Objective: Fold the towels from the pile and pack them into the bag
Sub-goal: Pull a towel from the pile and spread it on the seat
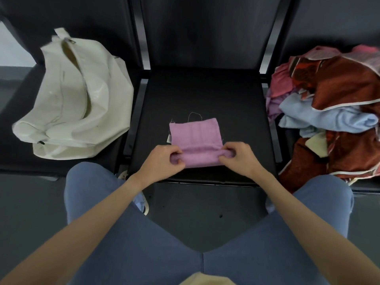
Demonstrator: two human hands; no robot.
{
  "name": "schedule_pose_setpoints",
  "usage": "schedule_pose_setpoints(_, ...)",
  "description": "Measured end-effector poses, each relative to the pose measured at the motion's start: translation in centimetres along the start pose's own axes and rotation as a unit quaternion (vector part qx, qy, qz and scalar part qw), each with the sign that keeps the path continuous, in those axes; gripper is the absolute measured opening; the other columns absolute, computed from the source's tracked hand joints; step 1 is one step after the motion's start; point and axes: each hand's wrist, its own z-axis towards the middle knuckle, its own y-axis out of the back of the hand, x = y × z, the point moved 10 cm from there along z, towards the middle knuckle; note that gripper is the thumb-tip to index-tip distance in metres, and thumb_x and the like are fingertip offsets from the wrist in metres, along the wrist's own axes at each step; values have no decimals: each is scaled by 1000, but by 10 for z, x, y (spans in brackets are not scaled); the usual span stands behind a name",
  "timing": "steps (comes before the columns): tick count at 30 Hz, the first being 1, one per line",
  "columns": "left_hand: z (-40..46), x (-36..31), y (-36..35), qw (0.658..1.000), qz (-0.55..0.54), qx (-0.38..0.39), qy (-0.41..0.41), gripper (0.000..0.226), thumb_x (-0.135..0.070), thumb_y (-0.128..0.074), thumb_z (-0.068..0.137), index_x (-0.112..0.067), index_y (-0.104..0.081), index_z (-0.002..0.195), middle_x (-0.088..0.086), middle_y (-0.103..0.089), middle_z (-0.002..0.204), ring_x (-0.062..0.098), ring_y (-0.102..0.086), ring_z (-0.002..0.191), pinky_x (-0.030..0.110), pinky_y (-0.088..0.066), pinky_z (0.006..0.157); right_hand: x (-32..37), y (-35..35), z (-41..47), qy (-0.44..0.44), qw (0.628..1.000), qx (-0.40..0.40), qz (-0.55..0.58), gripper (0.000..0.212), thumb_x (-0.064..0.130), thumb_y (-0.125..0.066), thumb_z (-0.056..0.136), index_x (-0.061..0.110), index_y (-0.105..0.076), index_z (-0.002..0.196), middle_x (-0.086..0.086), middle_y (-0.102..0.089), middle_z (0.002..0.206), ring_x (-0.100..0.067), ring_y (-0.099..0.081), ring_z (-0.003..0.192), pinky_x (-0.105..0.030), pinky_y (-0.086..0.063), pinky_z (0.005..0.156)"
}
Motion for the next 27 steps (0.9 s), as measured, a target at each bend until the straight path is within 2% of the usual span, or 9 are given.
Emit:
schedule_pose_setpoints(3, 24, 11, 12, 996, -46, -30, 64, 15, -8, -69, 76, -13, -73, 90, -13, -62, 78, -5, -55, 70, 5, -38, 69, -2, 13, 25, -49, 994, -21, 90, 10, 15, -63, 83, 10, -67, 92, 1, -64, 83, -12, -59, 77, -20, -47, 68)
schedule_pose_setpoints(6, 54, 34, 20, 981, -117, -44, 146, 20, -9, -68, 84, -14, -69, 103, -9, -64, 91, -1, -57, 83, 11, -44, 74, -10, 18, 55, -116, 977, -48, 173, 19, 16, -61, 88, 10, -64, 105, -2, -63, 96, -12, -59, 88, -20, -47, 74)
schedule_pose_setpoints(10, 85, 65, 19, 960, -156, -56, 225, 24, -12, -67, 87, -13, -65, 111, -2, -64, 105, 5, -58, 94, 17, -46, 77, -19, 11, 88, -163, 955, -66, 239, 23, 17, -59, 90, 7, -61, 110, -4, -62, 103, -16, -59, 98, -22, -46, 76)
schedule_pose_setpoints(14, 91, 88, 12, 936, -188, -79, 286, 38, -13, -67, 87, -10, -57, 124, 6, -61, 119, 12, -55, 104, 26, -45, 90, -34, -6, 105, -199, 947, -81, 241, 32, 26, -59, 92, 8, -58, 118, -6, -61, 115, -20, -58, 109, -35, -48, 94)
schedule_pose_setpoints(17, 85, 99, 4, 930, -183, -92, 305, 50, -16, -71, 84, -9, -52, 130, 8, -58, 125, 17, -57, 110, 25, -44, 90, -39, -4, 103, -189, 955, -119, 196, 40, 28, -60, 92, 8, -53, 126, -4, -60, 120, -16, -56, 111, -28, -45, 93)
schedule_pose_setpoints(19, 79, 108, -1, 941, -121, -80, 305, 58, -26, -75, 80, -10, -51, 130, 9, -55, 129, 21, -56, 113, 29, -47, 90, -44, -5, 100, -181, 966, -131, 132, 44, 28, -63, 90, 9, -51, 128, -4, -58, 121, -17, -56, 111, -27, -45, 93)
schedule_pose_setpoints(23, 69, 119, -11, 945, -19, -45, 323, 65, -47, -77, 73, -9, -57, 121, 13, -49, 126, 27, -45, 121, 42, -45, 98, -59, -17, 85, -209, 971, -112, 23, 47, 39, -68, 83, 9, -58, 118, -9, -54, 120, -22, -49, 115, -37, -42, 98)
schedule_pose_setpoints(27, 69, 112, -21, 942, -25, -24, 334, 39, -42, -76, 77, -13, -60, 98, 14, -46, 124, 29, -47, 117, 45, -47, 97, -57, -26, 74, -215, 970, -104, 40, 34, 33, -67, 84, 7, -61, 105, -12, -52, 115, -25, -47, 113, -37, -42, 96)
